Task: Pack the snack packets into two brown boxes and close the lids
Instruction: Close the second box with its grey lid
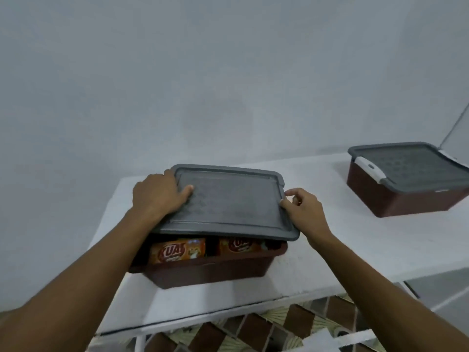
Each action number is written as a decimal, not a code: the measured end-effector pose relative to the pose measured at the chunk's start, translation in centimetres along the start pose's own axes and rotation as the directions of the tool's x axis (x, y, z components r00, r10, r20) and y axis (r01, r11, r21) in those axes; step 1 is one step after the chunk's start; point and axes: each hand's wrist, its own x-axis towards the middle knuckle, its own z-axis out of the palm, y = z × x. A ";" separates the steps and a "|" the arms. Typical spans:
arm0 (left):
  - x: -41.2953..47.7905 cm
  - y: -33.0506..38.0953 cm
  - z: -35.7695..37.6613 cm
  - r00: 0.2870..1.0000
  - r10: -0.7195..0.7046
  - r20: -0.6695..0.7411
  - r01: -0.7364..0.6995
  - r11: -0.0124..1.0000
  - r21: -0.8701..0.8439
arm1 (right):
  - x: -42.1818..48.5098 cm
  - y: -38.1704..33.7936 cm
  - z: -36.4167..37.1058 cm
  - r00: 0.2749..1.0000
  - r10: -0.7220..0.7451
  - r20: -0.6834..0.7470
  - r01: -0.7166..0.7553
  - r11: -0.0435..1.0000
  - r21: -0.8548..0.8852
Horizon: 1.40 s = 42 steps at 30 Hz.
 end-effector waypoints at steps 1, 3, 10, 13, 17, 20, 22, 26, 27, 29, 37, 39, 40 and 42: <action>-0.7 -1.3 0.4 1.000 -0.015 0.010 0.015 1.000 0.014 | 0.1 -0.6 0.8 1.000 -0.012 0.026 0.012 1.000 0.008; -1.5 -2.7 1.8 1.000 -0.018 0.014 0.017 0.999 0.040 | 0.2 -1.2 1.2 0.999 -0.009 0.053 0.006 0.999 0.046; -2.6 -4.5 3.9 0.990 -0.129 0.051 0.139 0.923 -0.358 | -0.2 -2.6 1.2 0.998 0.034 0.049 -0.033 0.999 -0.021; -2.6 -5.4 3.7 0.982 -0.185 0.039 0.162 0.713 -0.683 | -0.6 -2.9 1.4 0.998 0.042 0.045 -0.040 0.998 -0.040; -2.9 -6.7 3.1 0.965 -0.259 0.033 0.196 0.637 -0.745 | -1.2 -3.4 2.5 0.996 0.048 0.070 -0.047 0.999 -0.013; -3.5 -7.2 3.4 0.962 -0.234 0.141 0.262 0.646 -0.717 | -1.7 -4.0 3.1 0.999 0.022 0.042 -0.020 0.999 -0.030; -4.1 -7.0 3.5 0.953 -0.223 0.202 0.299 0.605 -0.738 | -1.9 -4.0 3.2 0.999 0.016 0.036 -0.015 0.999 -0.029; -4.8 -6.5 3.4 0.937 -0.231 0.262 0.348 0.555 -0.755 | -2.5 -2.8 3.0 0.990 0.081 0.114 -0.085 0.996 0.030; -4.9 -6.7 3.4 0.931 -0.246 0.270 0.362 0.538 -0.761 | -2.7 -2.6 2.9 0.982 0.115 0.146 -0.126 0.990 0.063; -5.0 -7.1 3.5 0.914 -0.267 0.306 0.401 0.481 -0.780 | -2.9 -2.6 2.8 0.966 0.174 0.193 -0.198 0.974 0.114; -4.8 -6.5 4.3 0.904 -0.281 0.323 0.418 0.415 -0.808 | -2.2 -2.2 2.5 0.964 0.203 0.174 -0.231 0.960 0.158; -4.1 -5.3 4.5 0.910 -0.278 0.308 0.407 0.453 -0.793 | -1.4 -2.1 1.9 0.965 0.206 0.160 -0.229 0.964 0.137; -3.6 -4.5 4.5 0.914 -0.277 0.296 0.398 0.467 -0.790 | -0.8 -2.1 1.4 0.966 0.206 0.154 -0.226 0.966 0.127; -2.7 -2.6 4.6 0.921 -0.277 0.274 0.379 0.482 -0.789 | 0.6 -1.9 0.3 0.965 0.217 0.149 -0.233 0.967 0.103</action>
